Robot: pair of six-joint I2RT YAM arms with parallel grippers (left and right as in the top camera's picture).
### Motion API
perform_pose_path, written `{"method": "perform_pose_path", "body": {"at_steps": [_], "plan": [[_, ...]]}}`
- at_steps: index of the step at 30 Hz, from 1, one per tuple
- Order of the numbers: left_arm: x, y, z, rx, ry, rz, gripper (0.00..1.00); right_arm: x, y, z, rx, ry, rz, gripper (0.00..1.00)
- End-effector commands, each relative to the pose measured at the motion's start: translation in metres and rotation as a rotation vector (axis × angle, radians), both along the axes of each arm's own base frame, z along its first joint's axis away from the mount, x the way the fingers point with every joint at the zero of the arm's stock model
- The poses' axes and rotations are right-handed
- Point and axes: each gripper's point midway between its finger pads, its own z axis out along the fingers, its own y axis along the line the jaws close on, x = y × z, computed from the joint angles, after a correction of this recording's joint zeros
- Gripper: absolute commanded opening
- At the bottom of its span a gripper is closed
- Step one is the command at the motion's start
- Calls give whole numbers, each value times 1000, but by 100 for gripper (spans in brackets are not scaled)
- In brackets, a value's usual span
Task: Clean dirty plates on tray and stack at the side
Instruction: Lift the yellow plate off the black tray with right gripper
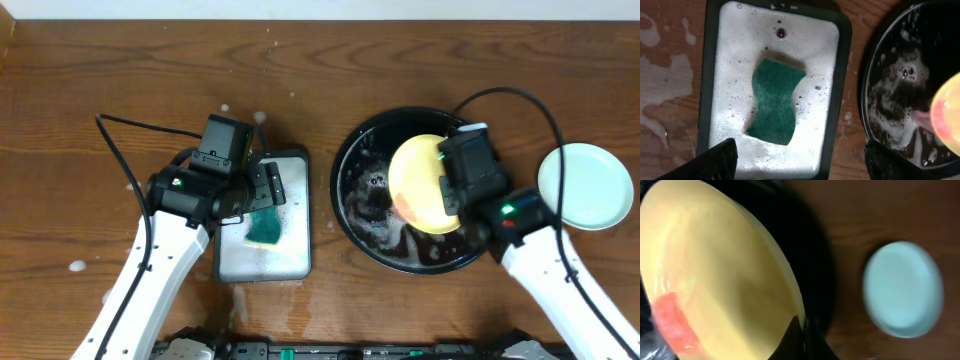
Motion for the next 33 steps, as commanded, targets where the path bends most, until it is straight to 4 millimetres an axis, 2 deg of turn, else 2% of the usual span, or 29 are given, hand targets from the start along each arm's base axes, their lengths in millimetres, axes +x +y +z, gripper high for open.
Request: {"method": "perform_pose_path", "body": {"at_steps": [1,10,16,23,33], "plan": [[2,0,4,-3,-8,1,82,-1,-12,40,-208,-164,-60,1],[2,0,4,-3,-7,1,82,-18,30,76,-451,-307,101,1],[2,0,4,-3,-7,1,82,-26,49,85,-495,-358,161,1],[2,0,4,-3,-8,0,82,-31,58,90,-506,-385,187,1],[2,0,4,-3,-7,1,82,-31,58,91,-510,-389,184,1]]}}
